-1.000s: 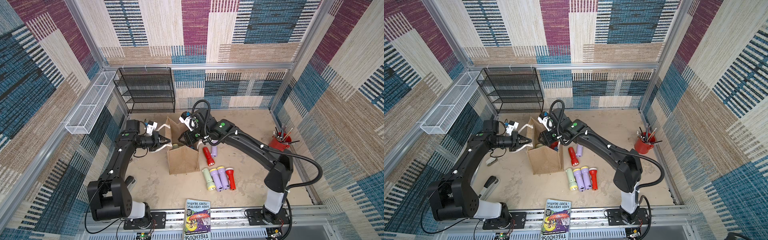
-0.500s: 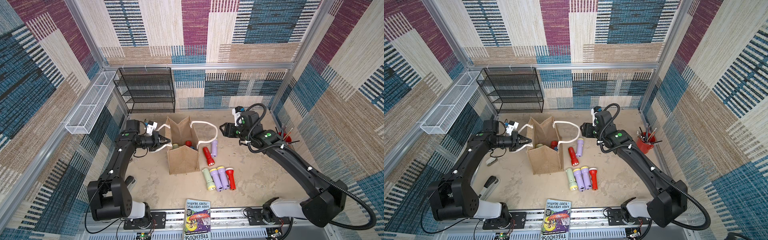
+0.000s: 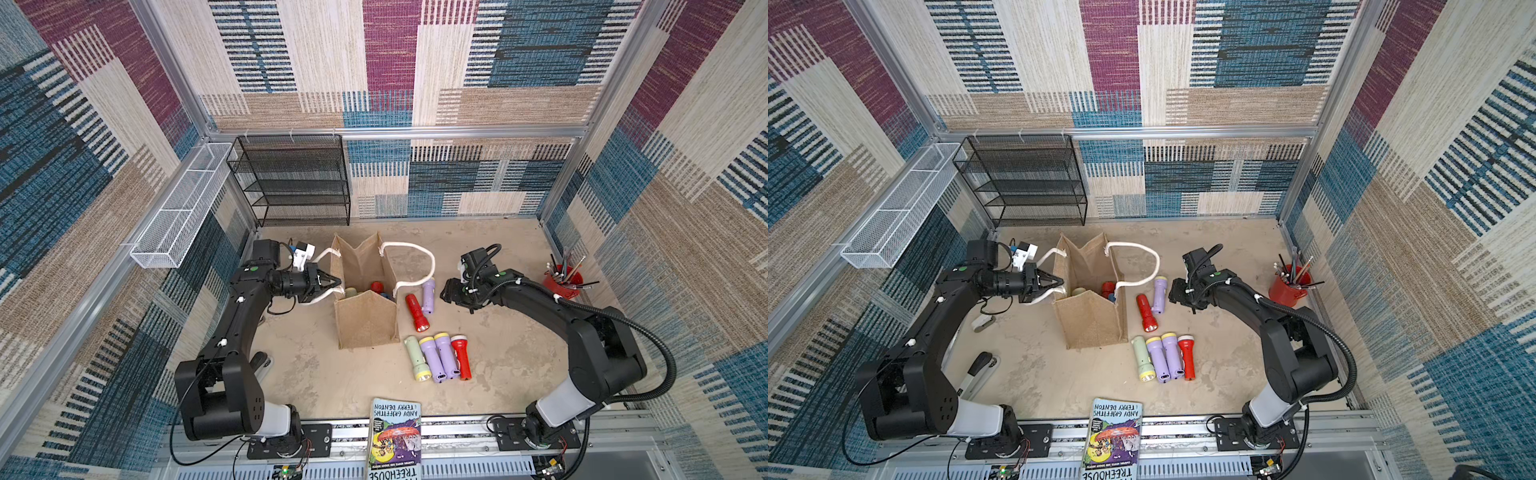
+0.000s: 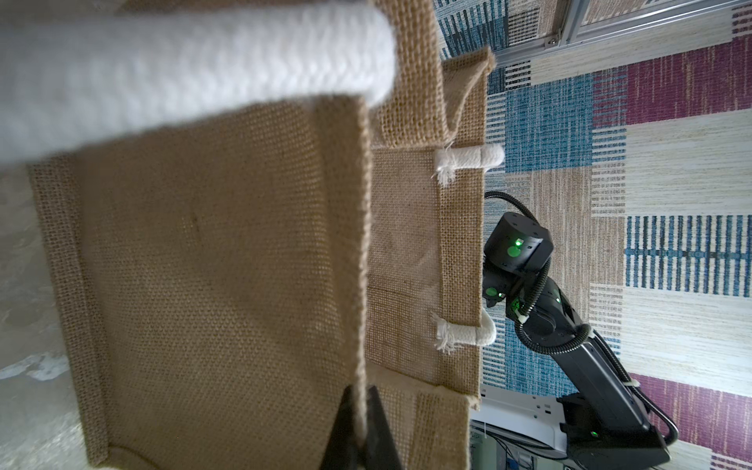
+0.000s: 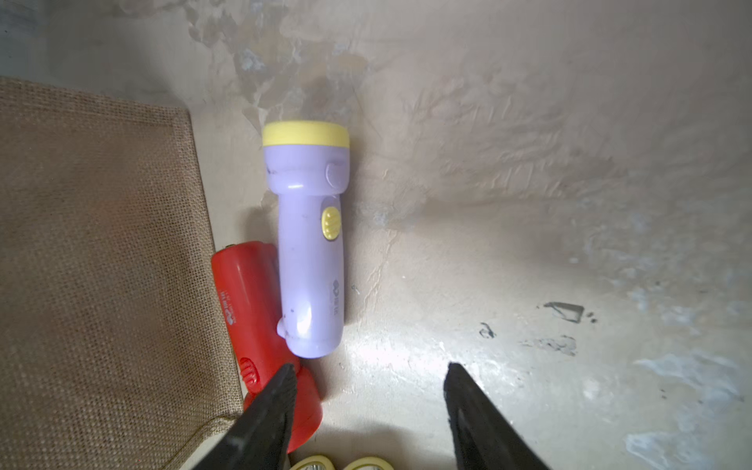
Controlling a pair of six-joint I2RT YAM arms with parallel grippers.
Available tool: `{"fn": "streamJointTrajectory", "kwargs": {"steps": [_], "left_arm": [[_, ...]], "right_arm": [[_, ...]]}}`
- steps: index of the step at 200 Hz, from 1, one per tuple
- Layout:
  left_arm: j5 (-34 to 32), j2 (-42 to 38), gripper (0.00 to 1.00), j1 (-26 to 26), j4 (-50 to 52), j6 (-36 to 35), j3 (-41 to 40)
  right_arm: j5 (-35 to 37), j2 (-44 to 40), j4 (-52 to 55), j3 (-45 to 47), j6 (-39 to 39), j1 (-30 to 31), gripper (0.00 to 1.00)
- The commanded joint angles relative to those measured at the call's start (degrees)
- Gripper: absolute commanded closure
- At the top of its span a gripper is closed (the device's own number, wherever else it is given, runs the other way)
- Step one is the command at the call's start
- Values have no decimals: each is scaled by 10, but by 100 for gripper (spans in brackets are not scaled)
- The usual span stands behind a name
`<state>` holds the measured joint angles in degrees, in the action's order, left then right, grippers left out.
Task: Put the flashlights into the tote bags
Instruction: Pick up the flashlight from the center of the board.
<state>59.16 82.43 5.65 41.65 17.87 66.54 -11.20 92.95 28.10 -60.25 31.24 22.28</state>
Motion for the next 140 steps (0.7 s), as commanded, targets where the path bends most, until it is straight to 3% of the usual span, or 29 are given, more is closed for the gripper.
{"fn": "streamJointTrajectory", "kwargs": {"steps": [1, 140], "left_arm": [[4, 3, 100, 1, -7, -3, 2], [5, 6, 100, 2, 1, -12, 3]], "right_arm": [[-17, 19, -35, -5, 14, 11, 39], [51, 157, 1, -87, -6, 57, 40]]}}
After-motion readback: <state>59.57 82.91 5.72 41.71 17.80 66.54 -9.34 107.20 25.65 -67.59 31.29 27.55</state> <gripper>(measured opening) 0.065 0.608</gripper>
